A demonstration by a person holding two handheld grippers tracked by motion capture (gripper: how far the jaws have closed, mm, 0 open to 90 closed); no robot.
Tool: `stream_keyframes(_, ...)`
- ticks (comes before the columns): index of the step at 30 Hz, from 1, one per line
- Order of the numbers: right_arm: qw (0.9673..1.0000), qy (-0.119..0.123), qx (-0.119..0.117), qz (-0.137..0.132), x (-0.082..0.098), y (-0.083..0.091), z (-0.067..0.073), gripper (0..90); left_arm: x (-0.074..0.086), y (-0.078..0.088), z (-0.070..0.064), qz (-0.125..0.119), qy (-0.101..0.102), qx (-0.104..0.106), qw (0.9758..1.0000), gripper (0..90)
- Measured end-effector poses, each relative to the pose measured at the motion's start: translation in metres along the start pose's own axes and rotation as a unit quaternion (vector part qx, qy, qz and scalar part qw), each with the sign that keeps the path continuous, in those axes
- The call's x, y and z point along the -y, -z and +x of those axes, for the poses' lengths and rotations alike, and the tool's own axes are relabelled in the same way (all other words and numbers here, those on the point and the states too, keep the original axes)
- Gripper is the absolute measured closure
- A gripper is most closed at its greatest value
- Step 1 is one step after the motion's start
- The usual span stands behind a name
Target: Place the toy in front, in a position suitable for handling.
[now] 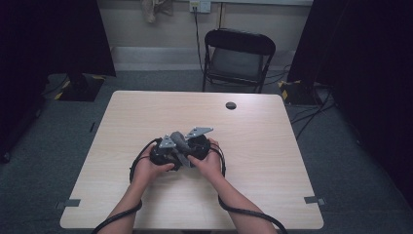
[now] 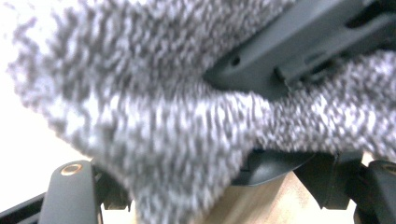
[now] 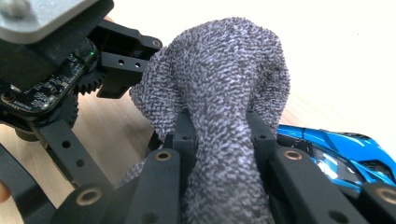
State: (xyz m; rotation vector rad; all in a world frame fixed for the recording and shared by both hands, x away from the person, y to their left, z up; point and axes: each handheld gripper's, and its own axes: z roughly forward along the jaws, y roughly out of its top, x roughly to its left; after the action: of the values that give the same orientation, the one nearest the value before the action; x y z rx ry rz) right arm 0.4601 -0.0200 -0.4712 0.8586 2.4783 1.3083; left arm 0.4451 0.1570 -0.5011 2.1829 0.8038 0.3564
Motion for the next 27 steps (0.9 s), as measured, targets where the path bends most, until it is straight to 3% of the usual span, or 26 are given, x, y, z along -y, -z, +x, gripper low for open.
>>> stream_keyframes(27,0.9996,-0.019,0.019,-0.007,-0.003,-0.001,-0.017,71.6,0.0,0.0,0.0,0.0,0.003,0.002,1.0,24.6)
